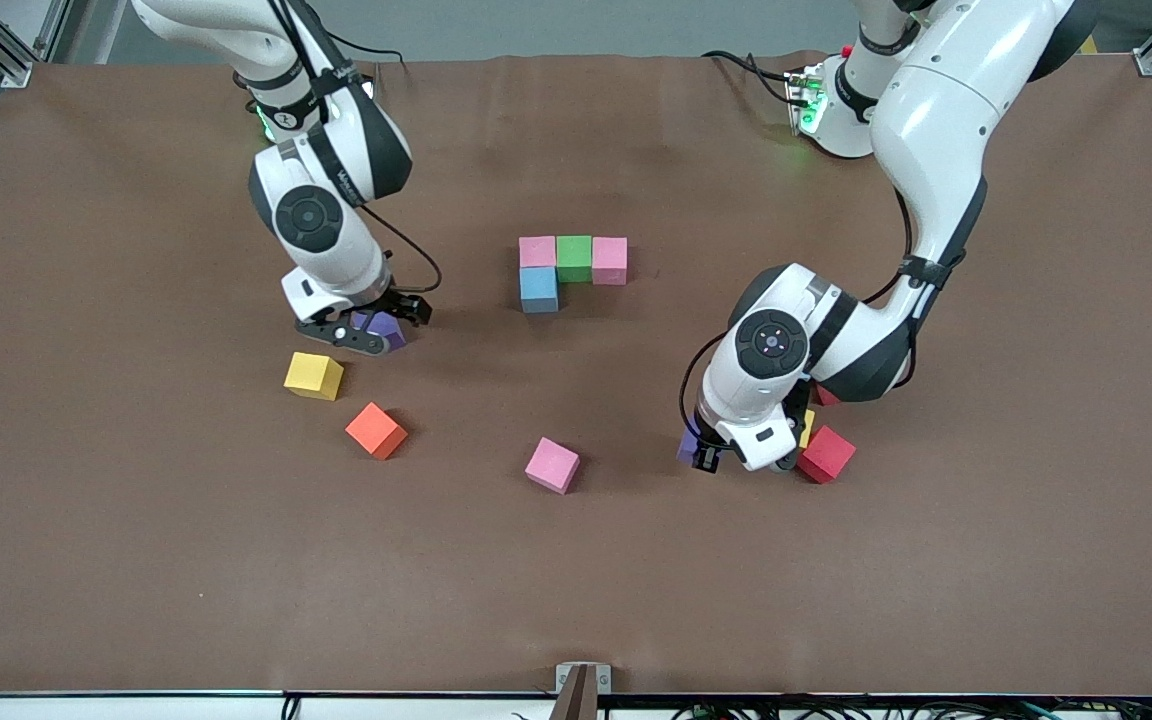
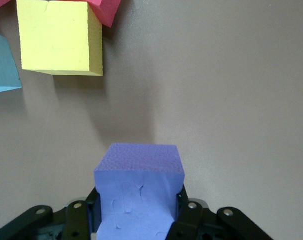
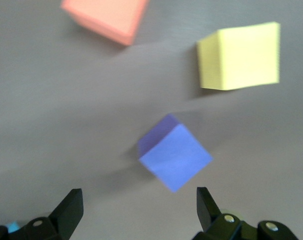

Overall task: Arrange 11 blocks into digit 3
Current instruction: 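Move the right gripper to the purple cube beside the yellow cube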

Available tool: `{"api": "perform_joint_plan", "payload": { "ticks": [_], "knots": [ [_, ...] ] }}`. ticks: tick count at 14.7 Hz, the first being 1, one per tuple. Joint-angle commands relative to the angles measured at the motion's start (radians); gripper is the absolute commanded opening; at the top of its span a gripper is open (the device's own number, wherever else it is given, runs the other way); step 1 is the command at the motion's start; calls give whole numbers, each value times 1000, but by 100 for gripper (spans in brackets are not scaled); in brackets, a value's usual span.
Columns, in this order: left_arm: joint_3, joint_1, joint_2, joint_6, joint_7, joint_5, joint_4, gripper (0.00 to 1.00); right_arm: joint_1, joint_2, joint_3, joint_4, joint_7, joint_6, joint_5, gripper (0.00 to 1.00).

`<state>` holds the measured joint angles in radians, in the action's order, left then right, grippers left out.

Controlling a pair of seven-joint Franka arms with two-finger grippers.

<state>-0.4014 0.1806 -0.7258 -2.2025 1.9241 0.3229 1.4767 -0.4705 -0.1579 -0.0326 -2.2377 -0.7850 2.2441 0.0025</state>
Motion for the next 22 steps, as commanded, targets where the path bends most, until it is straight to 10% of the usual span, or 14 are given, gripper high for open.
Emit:
{"api": "perform_joint_plan", "payload": {
  "ticks": [1,10,22],
  "knots": [
    [-2,-3,14,20,0,-12,-1,32,35,63,17,-56,-140,-9,-10,100],
    [-2,2,13,20,0,-12,-1,32,130,57,22,-175,-638,190,22,100],
    [-2,2,13,20,0,-12,-1,32,79,-61,25,-209,-700,381,56,100]
  ]
}}
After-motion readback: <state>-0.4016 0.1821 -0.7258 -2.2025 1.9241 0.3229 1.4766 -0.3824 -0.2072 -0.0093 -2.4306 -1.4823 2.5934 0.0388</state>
